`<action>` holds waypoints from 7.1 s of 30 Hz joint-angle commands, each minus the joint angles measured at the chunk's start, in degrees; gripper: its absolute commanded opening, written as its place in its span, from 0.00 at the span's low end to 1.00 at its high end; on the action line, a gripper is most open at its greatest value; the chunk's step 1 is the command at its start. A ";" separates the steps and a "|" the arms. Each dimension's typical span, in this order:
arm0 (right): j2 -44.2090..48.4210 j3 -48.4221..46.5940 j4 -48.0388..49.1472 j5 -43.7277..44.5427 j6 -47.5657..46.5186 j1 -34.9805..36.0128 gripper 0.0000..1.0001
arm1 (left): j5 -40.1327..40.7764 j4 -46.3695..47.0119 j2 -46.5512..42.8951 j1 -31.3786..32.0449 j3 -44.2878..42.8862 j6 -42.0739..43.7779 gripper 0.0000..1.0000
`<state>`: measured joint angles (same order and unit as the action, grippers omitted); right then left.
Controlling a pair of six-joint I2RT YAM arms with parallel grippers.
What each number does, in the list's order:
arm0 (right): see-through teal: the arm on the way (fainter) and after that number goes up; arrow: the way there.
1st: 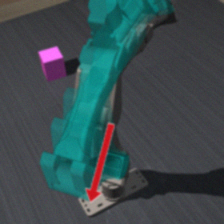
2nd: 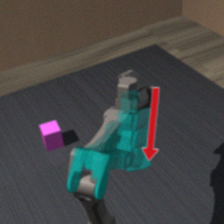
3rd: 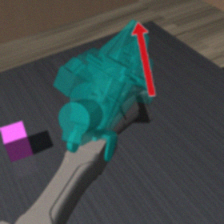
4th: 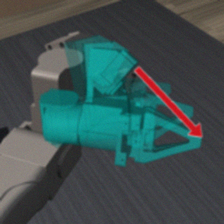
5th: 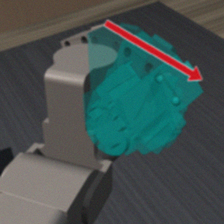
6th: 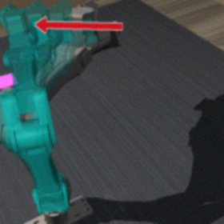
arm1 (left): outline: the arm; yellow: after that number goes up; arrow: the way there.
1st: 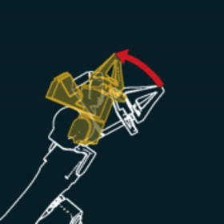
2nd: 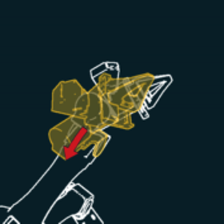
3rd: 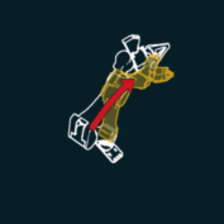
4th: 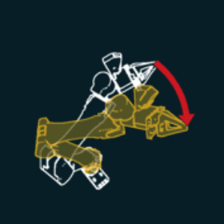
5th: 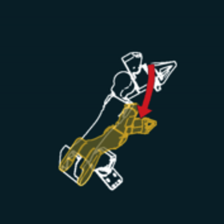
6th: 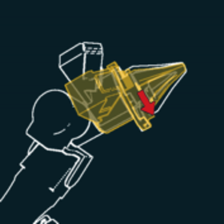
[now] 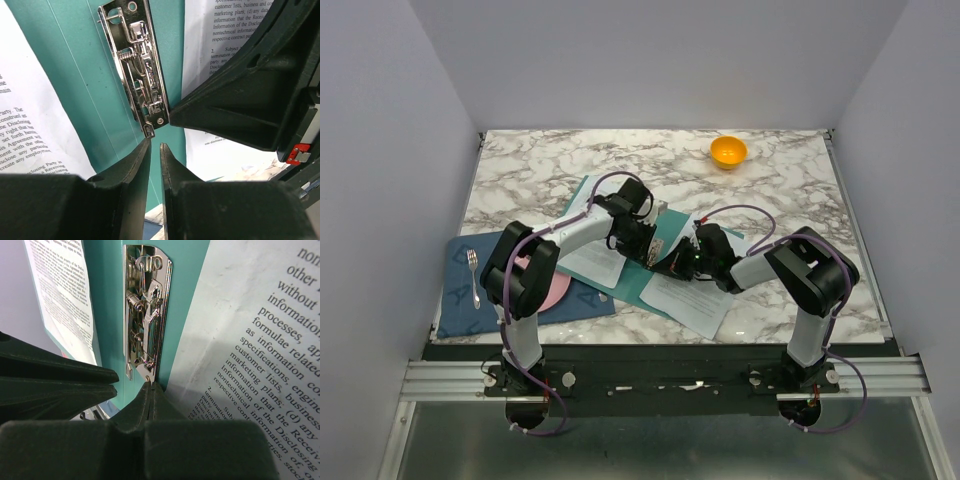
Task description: Put the files into the folder
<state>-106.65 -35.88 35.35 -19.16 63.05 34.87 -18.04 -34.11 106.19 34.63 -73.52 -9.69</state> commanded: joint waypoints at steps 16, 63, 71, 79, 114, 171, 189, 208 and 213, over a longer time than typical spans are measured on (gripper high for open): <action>-4.79 4.68 -16.55 7.91 -4.07 0.28 0.00 | 0.99 0.62 2.35 0.35 -0.58 -0.41 0.26; -5.15 2.74 -19.00 8.08 -5.13 0.28 0.00 | 2.93 -1.67 7.10 5.26 -3.13 1.08 0.17; -5.67 2.83 -19.18 8.08 -5.30 0.28 0.01 | 2.40 -1.92 7.54 6.76 -3.48 0.64 0.17; -6.29 3.01 -17.95 7.56 -4.95 0.28 0.00 | -1.28 -6.58 3.68 5.19 -7.42 1.96 0.16; 11.74 -6.57 -13.72 -0.97 -12.86 2.65 0.01 | 21.30 -7.63 0.16 -14.85 -8.22 6.44 0.22; 12.03 -9.47 -14.74 2.09 -5.19 -12.11 0.22 | 11.01 -20.74 -17.95 -20.22 5.40 23.67 0.15; 35.72 0.89 -62.60 31.82 -15.85 -21.94 0.45 | 13.38 -18.36 -11.45 -10.73 -4.53 17.69 0.16; 32.65 4.24 -54.70 20.92 -20.15 -25.38 0.21 | 16.20 -12.30 6.47 -2.65 -16.22 15.41 0.16; 33.70 4.33 -52.85 19.42 -21.21 -25.38 0.11 | 15.76 -11.16 9.03 -0.27 -16.83 15.32 0.16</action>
<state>-73.10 -32.21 -19.97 2.70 43.38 9.74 -3.01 -46.70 113.51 32.42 -88.84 6.13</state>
